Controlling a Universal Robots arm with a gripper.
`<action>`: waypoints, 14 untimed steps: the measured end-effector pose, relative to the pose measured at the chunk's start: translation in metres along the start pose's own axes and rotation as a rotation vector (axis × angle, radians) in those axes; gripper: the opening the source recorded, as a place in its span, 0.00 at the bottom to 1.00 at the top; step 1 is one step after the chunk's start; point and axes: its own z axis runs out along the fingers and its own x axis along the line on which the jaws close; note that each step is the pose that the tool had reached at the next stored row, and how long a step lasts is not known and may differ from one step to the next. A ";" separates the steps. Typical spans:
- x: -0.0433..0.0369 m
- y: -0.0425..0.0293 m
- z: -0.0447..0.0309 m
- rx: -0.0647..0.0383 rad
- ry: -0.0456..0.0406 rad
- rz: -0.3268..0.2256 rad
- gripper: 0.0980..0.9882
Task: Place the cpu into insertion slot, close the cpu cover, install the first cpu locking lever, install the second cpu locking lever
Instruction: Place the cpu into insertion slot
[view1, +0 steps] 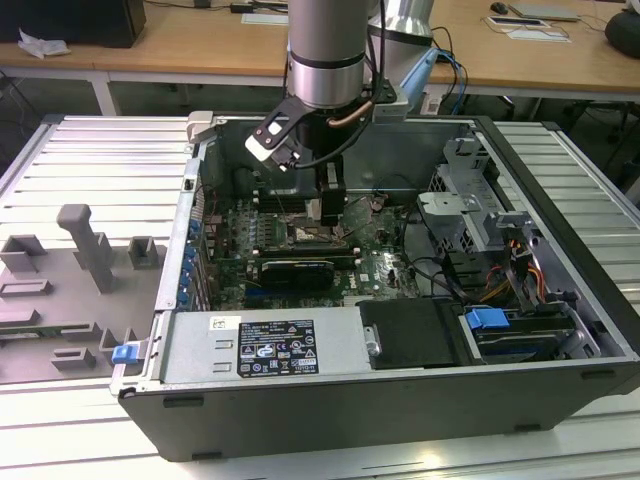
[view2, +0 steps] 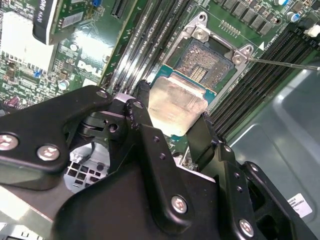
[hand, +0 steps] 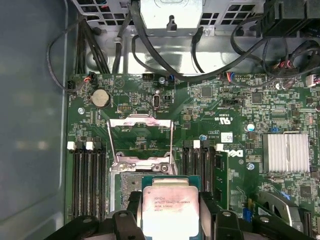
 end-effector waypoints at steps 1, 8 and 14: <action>0.0021 -0.0005 0.0021 0.000 0.0003 -0.003 0.50; 0.0129 -0.0104 0.0274 0.001 0.0029 -0.033 0.50; 0.0143 -0.0156 0.0326 0.001 0.0029 -0.032 0.50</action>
